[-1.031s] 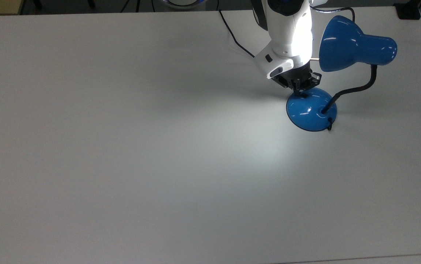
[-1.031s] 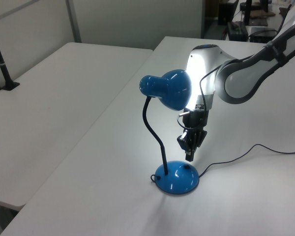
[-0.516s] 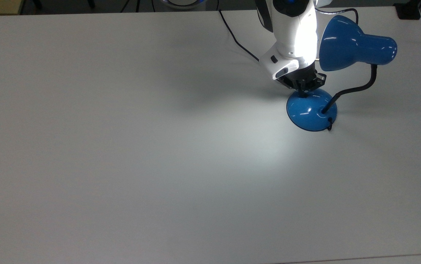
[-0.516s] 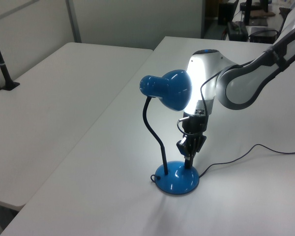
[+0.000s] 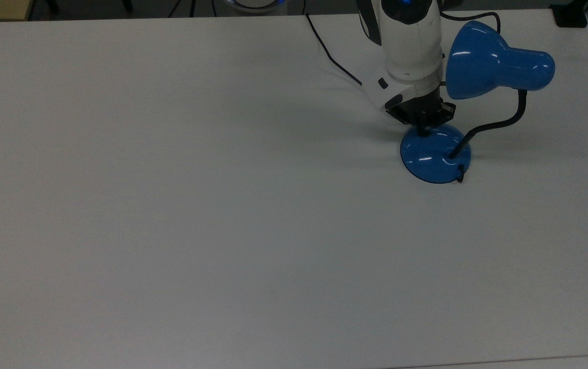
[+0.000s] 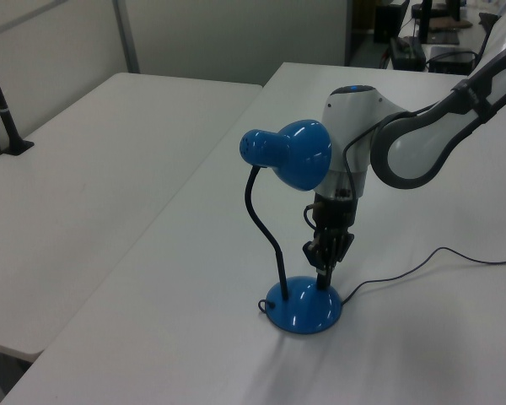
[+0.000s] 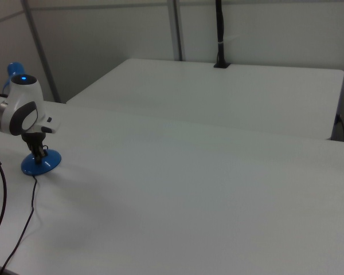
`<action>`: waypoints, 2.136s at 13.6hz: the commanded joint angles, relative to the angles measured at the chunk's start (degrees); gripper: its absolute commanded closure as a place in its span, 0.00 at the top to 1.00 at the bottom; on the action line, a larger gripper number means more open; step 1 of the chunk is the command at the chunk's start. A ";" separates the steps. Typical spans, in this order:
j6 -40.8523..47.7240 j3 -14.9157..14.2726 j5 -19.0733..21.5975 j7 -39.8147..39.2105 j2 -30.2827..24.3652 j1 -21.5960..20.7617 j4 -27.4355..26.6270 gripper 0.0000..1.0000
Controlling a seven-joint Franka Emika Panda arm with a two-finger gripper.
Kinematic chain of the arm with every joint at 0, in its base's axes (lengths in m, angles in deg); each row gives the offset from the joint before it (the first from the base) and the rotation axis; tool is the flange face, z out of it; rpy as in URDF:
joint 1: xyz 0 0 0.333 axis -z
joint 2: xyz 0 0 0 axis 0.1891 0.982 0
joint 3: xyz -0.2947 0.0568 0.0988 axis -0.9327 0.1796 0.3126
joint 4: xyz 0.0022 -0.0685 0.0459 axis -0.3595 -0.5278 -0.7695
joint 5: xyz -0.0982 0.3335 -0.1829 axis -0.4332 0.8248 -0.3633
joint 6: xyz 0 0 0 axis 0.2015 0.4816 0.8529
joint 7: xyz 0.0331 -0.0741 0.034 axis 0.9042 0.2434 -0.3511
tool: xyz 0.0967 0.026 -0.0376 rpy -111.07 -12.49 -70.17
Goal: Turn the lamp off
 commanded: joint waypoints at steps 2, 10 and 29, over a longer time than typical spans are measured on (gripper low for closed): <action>-1.58 -0.19 0.34 0.57 2.03 -0.87 -0.30 0.00; 8.16 -0.19 -4.23 0.22 -1.04 4.14 -0.82 0.00; 46.41 -6.96 -16.53 -39.92 -21.96 24.97 13.23 1.00</action>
